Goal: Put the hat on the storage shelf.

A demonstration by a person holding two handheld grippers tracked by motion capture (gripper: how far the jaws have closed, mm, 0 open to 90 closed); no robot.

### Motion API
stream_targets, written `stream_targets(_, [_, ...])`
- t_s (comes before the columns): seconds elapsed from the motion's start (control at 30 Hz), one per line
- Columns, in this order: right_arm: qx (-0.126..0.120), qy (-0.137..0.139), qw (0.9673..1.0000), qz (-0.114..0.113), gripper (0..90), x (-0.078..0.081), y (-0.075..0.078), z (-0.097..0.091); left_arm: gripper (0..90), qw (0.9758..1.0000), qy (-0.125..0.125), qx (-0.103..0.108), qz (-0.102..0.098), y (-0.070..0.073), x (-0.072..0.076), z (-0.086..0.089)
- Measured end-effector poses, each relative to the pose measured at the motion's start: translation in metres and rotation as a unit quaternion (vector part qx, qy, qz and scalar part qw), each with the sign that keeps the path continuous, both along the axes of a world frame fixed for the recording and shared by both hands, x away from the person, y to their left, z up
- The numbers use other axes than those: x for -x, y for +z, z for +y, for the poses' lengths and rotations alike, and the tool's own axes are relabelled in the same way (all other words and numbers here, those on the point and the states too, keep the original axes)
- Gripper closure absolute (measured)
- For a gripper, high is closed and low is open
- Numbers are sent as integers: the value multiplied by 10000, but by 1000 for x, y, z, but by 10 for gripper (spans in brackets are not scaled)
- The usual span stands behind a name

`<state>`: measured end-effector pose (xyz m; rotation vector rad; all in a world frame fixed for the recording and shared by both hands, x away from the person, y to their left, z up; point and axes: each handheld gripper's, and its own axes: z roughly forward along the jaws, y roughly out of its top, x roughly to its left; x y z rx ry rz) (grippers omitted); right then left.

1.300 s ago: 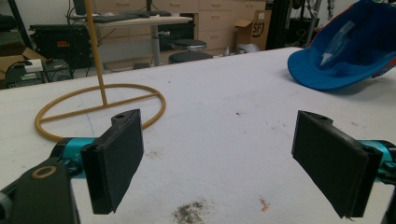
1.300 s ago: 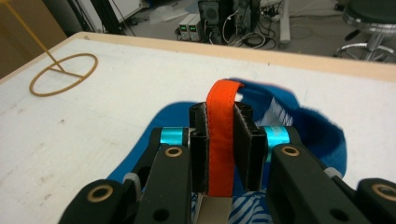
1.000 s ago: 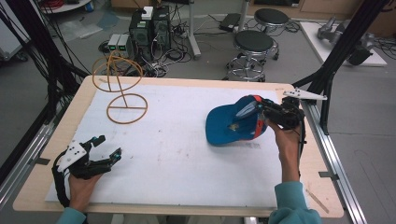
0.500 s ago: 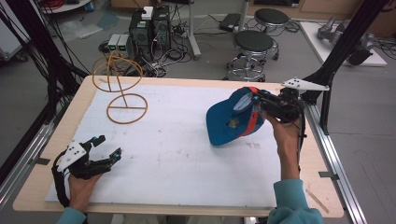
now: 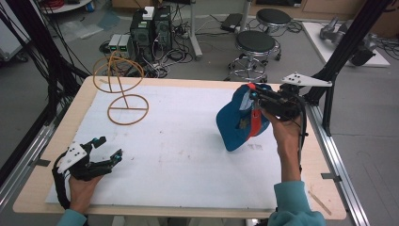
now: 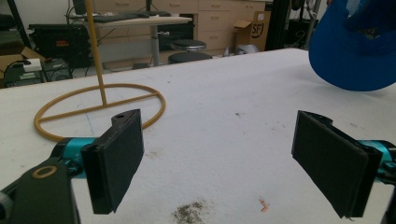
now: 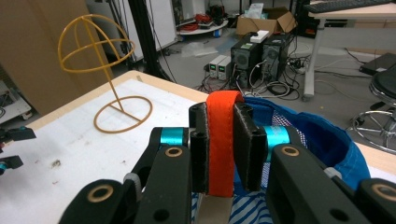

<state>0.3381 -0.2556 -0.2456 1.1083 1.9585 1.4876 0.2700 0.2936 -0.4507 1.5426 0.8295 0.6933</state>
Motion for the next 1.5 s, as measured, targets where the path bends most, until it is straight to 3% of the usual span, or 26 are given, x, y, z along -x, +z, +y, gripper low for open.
stream_targets(0.67, [-85,407,9991,-15,780,-1,1,37,173,10000,0,0,2,0,0,0])
stream_targets(1.13, [-328,1010,9943,99,780,-1,-8,88,173,10000,7,14,13,0,0,0])
stream_targets(1.5, [-261,1409,9896,163,779,-4,-13,139,173,10000,0,26,15,0,0,1])
